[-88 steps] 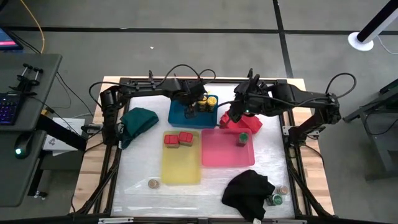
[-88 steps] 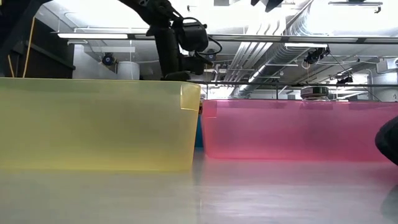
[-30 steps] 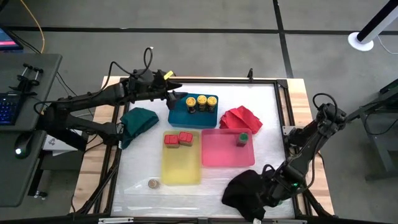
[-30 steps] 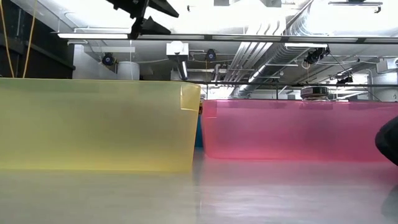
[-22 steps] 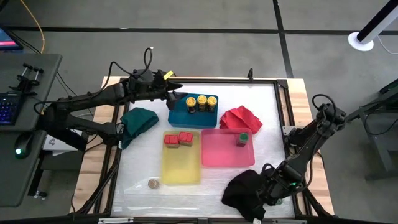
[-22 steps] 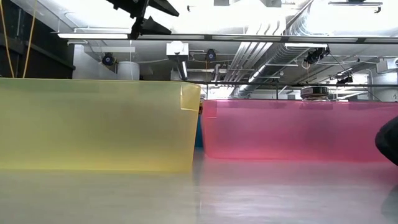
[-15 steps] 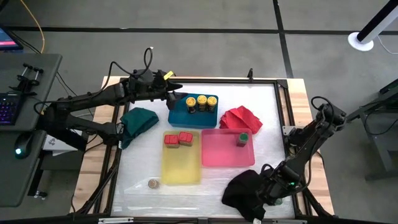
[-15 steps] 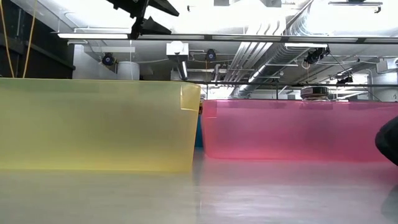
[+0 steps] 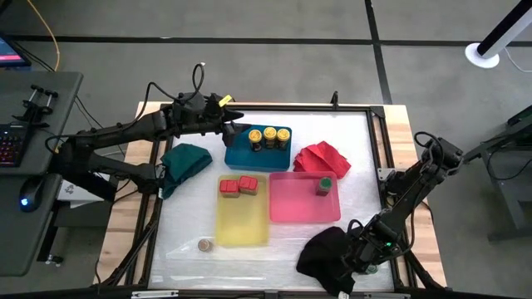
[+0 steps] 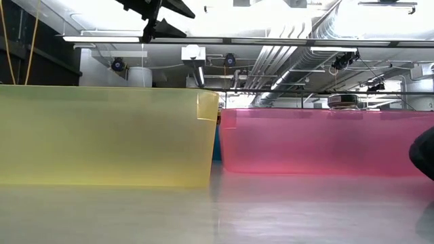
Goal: Sort spices by type
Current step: Put the green spice bottle into the red bin
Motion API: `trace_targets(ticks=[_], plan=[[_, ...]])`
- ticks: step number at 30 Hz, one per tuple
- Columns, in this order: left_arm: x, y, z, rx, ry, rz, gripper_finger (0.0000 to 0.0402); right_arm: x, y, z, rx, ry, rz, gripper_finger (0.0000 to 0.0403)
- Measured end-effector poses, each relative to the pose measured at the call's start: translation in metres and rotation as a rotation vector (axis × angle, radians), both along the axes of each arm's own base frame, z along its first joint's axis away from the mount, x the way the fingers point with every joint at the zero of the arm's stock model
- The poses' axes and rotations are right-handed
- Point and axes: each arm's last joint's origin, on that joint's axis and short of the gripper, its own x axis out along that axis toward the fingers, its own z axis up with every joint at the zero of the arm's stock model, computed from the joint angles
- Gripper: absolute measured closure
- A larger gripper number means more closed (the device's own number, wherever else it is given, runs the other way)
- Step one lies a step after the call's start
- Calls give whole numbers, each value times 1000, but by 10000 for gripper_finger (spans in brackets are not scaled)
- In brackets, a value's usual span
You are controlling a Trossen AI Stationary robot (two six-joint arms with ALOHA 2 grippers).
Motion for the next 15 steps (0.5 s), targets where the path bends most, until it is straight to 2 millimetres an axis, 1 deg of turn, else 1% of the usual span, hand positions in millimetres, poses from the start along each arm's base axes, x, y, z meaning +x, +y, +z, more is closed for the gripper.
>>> trace_targets(ticks=[4,7,15], plan=[[0,0,0,0,1,2,124,0,0,0,2,-1,0,157],[0,0,0,0,2,2,124,1,1,0,8,-6,0,171],[-1,0,-2,-8,22,2,124,1,1,0,14,-13,7,176]])
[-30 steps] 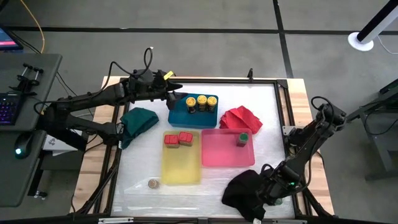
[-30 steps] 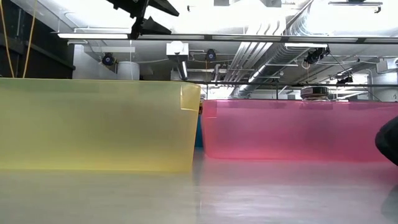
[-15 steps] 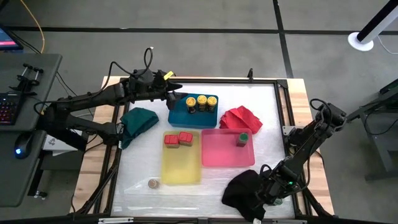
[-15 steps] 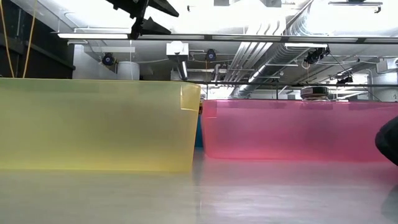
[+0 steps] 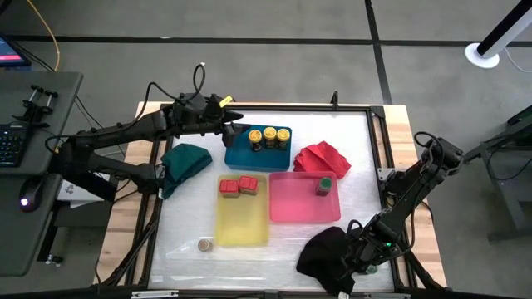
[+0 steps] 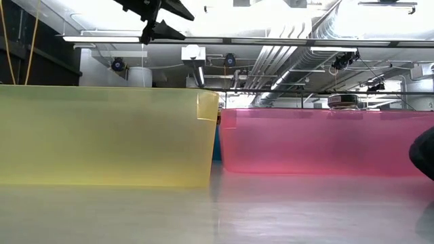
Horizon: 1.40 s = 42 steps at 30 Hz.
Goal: Sort spices by type
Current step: Put the green spice bottle into the red bin
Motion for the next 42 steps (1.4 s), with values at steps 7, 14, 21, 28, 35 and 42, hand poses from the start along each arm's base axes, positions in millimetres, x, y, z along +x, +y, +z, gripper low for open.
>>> trace_targets(ticks=[7,14,21,28,35,42], plan=[[0,0,-1,-1,5,0,124,0,0,0,1,-4,7,176],[0,0,-1,12,12,-6,124,0,0,0,3,-13,22,178],[0,0,-1,14,13,-6,124,1,1,1,24,-44,65,207],[0,0,-1,36,21,-15,124,8,11,17,134,-135,148,207],[0,0,-1,39,21,-11,124,20,13,75,221,-297,227,207],[0,0,0,32,17,-7,124,56,-34,119,2,-542,249,207]])
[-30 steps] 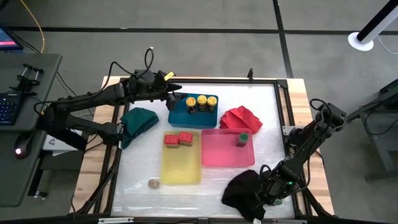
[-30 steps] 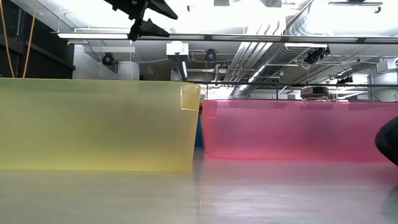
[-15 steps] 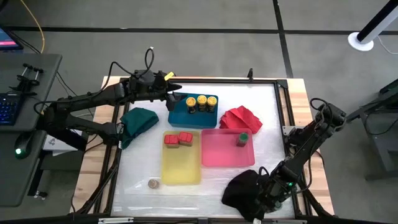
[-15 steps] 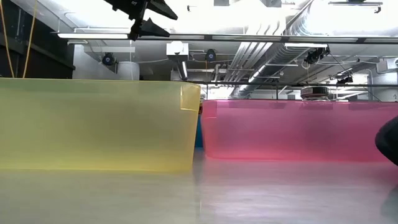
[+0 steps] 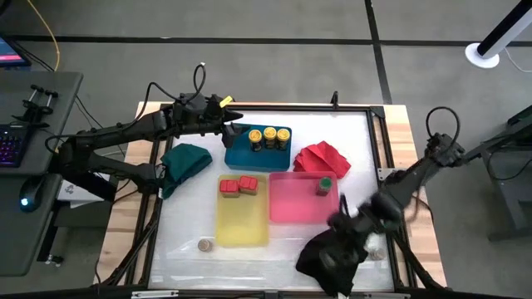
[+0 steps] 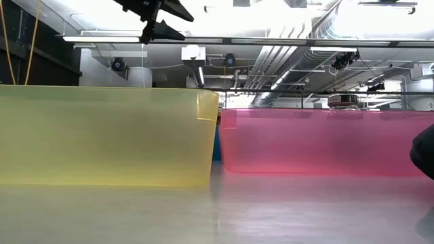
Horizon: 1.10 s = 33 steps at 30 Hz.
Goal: Sort spices by type
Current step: Put the green spice bottle into the red bin
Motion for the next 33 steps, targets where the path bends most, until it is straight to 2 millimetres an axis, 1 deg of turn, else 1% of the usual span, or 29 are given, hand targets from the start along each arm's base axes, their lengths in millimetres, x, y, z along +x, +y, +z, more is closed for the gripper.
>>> trace_targets(ticks=[2,4,6,9,11,13,16,19,27,33], plan=[[0,0,0,-1,0,1,124,12,-21,3,-75,-37,-33,207],[0,0,0,-1,0,1,124,20,-44,1,-136,-16,-58,207],[0,0,0,-1,0,1,124,22,-66,-3,-202,64,-80,207],[0,0,0,-2,0,0,124,20,-95,-10,-285,234,-118,207],[0,0,0,-1,0,0,124,18,-111,-13,-325,328,-163,207],[0,0,0,-2,0,0,124,22,-121,-15,-330,350,-204,207],[0,0,0,-1,0,0,124,31,-130,-18,-323,318,-230,202],[0,0,0,-1,0,-1,124,41,-134,-26,-323,317,-219,203],[0,0,0,-1,0,-1,124,61,-129,-56,-306,413,-135,205],[0,0,0,-1,0,-1,124,71,-135,-73,-312,477,-148,202]])
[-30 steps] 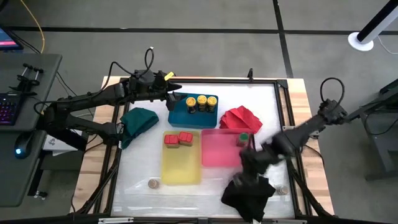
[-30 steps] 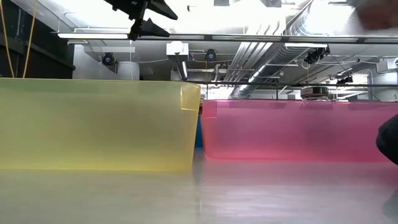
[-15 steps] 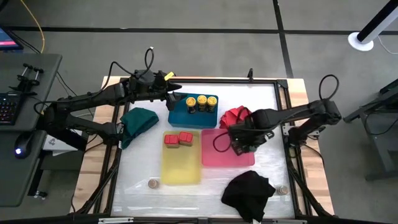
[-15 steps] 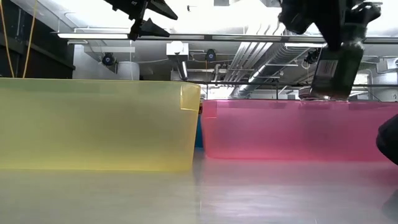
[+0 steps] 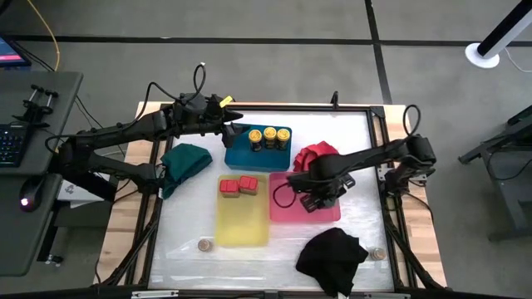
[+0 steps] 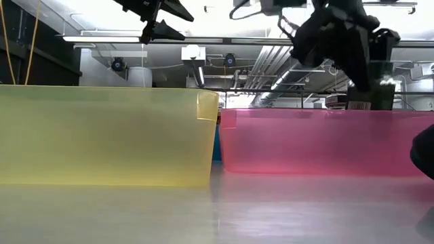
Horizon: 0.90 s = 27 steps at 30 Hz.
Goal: Sort spices by type
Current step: Put the green spice bottle into the red bin
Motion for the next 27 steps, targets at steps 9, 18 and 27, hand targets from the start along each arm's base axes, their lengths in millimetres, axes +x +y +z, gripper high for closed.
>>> trace_targets(ticks=[9,18,27], plan=[[0,0,0,0,1,0,124,6,-13,-12,-12,40,-5,187],[0,0,0,0,1,-1,124,7,-15,-12,-33,37,1,178],[0,0,0,1,2,-1,124,5,-16,-11,-85,52,14,176]])
